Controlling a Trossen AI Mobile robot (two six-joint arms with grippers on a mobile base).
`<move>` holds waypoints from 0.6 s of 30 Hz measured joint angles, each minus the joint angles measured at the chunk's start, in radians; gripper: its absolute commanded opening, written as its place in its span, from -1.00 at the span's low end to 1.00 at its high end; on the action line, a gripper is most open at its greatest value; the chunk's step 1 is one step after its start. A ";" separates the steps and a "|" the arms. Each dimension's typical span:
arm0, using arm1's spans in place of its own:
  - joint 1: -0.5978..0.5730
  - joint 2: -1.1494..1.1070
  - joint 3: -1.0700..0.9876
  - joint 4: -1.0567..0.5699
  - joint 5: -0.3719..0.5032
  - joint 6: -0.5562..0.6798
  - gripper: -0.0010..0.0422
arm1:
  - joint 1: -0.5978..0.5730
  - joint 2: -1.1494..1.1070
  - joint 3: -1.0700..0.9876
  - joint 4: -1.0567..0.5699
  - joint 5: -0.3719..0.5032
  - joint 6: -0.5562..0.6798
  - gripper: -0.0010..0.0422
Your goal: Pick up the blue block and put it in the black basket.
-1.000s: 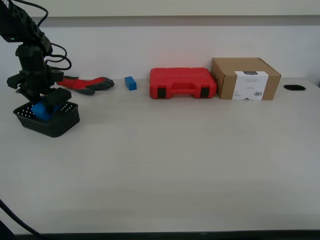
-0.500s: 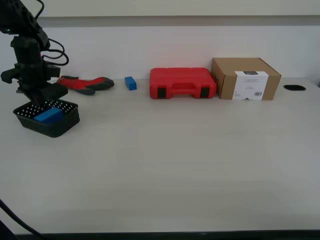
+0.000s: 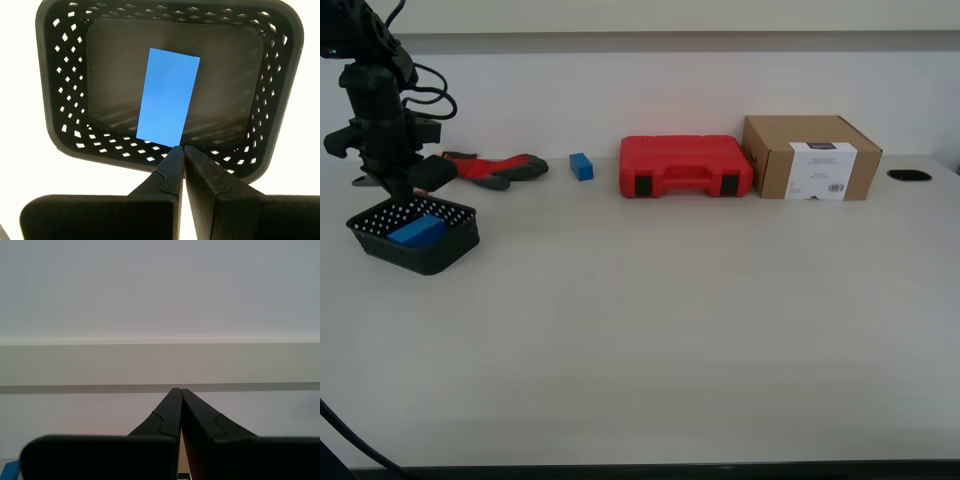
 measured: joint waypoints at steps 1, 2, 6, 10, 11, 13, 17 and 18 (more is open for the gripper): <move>-0.001 0.000 0.000 0.000 0.000 0.000 -0.96 | 0.000 -0.002 0.000 0.000 -0.004 0.000 -0.96; -0.001 0.000 0.000 0.000 0.000 0.000 -0.96 | 0.000 -0.002 0.000 0.001 -0.004 0.000 -0.96; -0.001 0.000 0.000 0.000 0.000 0.000 -0.96 | 0.000 -0.004 0.000 0.007 -0.005 0.000 -0.96; -0.001 0.000 0.000 0.000 0.000 0.000 -0.96 | 0.000 -0.004 0.000 0.009 -0.005 0.000 -0.96; 0.000 0.000 0.000 0.000 0.000 0.000 -0.96 | 0.000 -0.004 0.000 0.011 -0.005 0.000 -0.96; -0.001 0.000 0.000 0.000 0.000 0.000 -0.96 | 0.000 -0.004 0.000 0.011 -0.005 0.000 -0.96; 0.000 0.000 0.000 0.000 0.000 0.000 -0.96 | 0.000 -0.004 0.000 0.012 -0.005 0.000 -0.96; -0.001 0.000 0.000 0.000 0.000 0.000 -0.96 | 0.000 -0.004 0.000 0.012 -0.005 0.000 -0.96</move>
